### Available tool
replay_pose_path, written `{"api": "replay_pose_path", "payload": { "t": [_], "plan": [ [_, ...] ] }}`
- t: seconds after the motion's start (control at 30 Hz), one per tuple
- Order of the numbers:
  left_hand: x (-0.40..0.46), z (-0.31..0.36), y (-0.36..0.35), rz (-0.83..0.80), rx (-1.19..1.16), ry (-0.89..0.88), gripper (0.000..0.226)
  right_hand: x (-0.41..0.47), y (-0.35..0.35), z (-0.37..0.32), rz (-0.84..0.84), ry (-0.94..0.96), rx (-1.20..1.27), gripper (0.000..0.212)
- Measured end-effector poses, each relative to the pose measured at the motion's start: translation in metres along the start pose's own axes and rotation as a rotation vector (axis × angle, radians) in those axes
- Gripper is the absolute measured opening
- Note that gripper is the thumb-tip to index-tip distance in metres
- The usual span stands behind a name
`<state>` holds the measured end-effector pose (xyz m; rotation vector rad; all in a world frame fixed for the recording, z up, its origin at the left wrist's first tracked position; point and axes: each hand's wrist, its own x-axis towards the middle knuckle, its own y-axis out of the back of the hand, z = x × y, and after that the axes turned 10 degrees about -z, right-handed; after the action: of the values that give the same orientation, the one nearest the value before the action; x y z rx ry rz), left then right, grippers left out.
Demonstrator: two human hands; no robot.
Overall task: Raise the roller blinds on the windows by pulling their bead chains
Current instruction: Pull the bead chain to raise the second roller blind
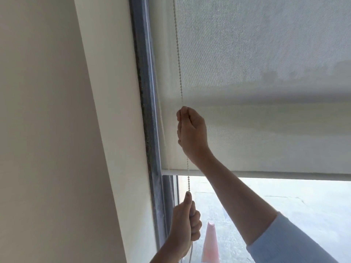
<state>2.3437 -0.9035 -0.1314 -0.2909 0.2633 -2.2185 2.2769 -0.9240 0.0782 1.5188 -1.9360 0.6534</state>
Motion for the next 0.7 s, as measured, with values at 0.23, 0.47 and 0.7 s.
{"api": "replay_pose_path", "payload": {
  "t": [0.23, 0.47, 0.7],
  "plan": [
    [0.002, -0.033, 0.020, -0.038, 0.078, 0.090, 0.074, -0.040, 0.005, 0.042, 0.012, 0.063, -0.265, 0.047],
    [0.048, 0.092, 0.017, 0.031, 0.303, -0.169, 0.060, -0.072, 0.017, 0.056, 0.025, 0.046, -0.342, 0.040],
    [0.072, 0.283, -0.038, -0.301, 0.149, -0.499, 0.071, -0.106, 0.014, 0.079, -0.012, -0.041, -0.400, 0.047]
  ]
}}
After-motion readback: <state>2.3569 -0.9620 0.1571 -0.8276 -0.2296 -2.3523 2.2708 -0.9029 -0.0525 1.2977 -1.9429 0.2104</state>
